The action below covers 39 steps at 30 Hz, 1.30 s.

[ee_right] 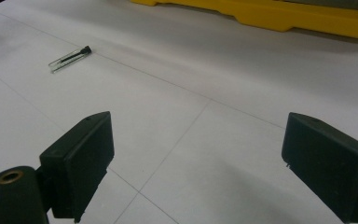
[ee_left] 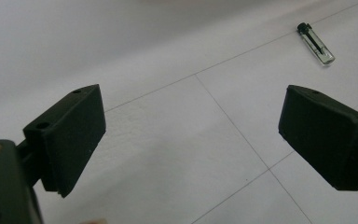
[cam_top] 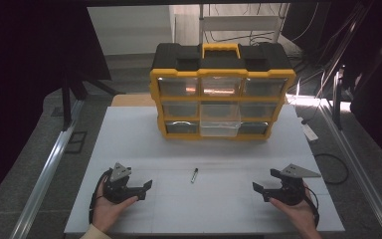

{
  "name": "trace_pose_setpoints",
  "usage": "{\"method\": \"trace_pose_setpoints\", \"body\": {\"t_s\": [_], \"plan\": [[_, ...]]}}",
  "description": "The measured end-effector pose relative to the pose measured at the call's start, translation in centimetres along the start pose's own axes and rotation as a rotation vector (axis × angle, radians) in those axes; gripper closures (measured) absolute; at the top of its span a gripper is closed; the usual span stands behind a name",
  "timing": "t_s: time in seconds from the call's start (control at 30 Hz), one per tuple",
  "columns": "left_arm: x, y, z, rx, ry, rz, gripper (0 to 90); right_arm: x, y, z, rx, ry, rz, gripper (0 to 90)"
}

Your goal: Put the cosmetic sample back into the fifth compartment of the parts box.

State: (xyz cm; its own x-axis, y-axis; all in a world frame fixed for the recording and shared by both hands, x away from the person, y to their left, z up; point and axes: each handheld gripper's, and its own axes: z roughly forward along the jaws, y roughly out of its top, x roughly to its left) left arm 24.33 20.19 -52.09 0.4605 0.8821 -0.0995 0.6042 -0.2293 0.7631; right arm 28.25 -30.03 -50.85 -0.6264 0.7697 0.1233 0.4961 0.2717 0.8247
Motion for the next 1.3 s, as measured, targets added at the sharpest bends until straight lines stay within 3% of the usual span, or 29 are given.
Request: {"method": "trace_pose_setpoints", "body": {"t_s": [0.63, 1.3], "plan": [[-0.4, 0.4, 0.7, 0.01, -0.012, -0.004, 7.9, 0.0, -0.4, -0.6, 0.001, -0.019, 0.012, 9.9], [-0.7, 0.4, -0.3, -0.003, -0.01, 0.005, 9.1, 0.2, -0.3, -0.4, -0.001, -0.041, 0.005, 10.2]]}}
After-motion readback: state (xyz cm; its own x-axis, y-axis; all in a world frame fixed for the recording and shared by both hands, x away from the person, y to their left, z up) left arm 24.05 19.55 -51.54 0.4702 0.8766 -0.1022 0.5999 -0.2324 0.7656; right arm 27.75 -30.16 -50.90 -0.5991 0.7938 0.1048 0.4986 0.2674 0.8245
